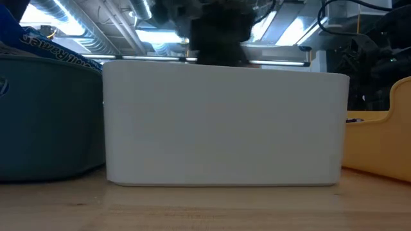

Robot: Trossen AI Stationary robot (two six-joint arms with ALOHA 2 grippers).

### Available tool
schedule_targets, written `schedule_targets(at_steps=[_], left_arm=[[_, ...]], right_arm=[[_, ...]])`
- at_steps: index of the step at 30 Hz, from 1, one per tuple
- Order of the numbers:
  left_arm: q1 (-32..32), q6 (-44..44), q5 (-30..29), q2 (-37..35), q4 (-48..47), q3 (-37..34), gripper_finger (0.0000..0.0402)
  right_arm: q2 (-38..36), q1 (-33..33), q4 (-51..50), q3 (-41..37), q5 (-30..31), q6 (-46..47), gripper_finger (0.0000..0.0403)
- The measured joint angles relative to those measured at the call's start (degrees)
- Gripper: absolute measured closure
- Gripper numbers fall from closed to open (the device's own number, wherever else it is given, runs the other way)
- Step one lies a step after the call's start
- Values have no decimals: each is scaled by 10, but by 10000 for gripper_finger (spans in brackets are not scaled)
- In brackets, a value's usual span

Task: Sort Maruchan noodles
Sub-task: Put the bottom orange noodle pack into the white bin, then put the orange noodle pack into the white bin

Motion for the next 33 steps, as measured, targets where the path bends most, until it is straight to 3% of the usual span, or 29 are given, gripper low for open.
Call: schedule_targets(at_steps=[5,11,14,19,24,29,33], left_arm=[[0,-20,4,13,12,-3,282],[6,-72,19,-13,4,-3,285],[20,-74,-39,-50,1,-3,285],[70,-19,-204,-107,-13,-2,284],[131,13,-255,-124,57,-2,271],[191,38,-229,-121,74,-2,256],[241,41,-210,-118,9,-3,240]], right_arm=[[0,0,0,0,0,0,207],[0,0,-1,0,-5,-4,207],[0,0,-1,0,-4,-16,207],[0,0,1,0,13,-19,207],[0,0,3,0,27,-19,207],[0,0,3,0,32,-20,207],[0,0,3,0,32,-21,207]])
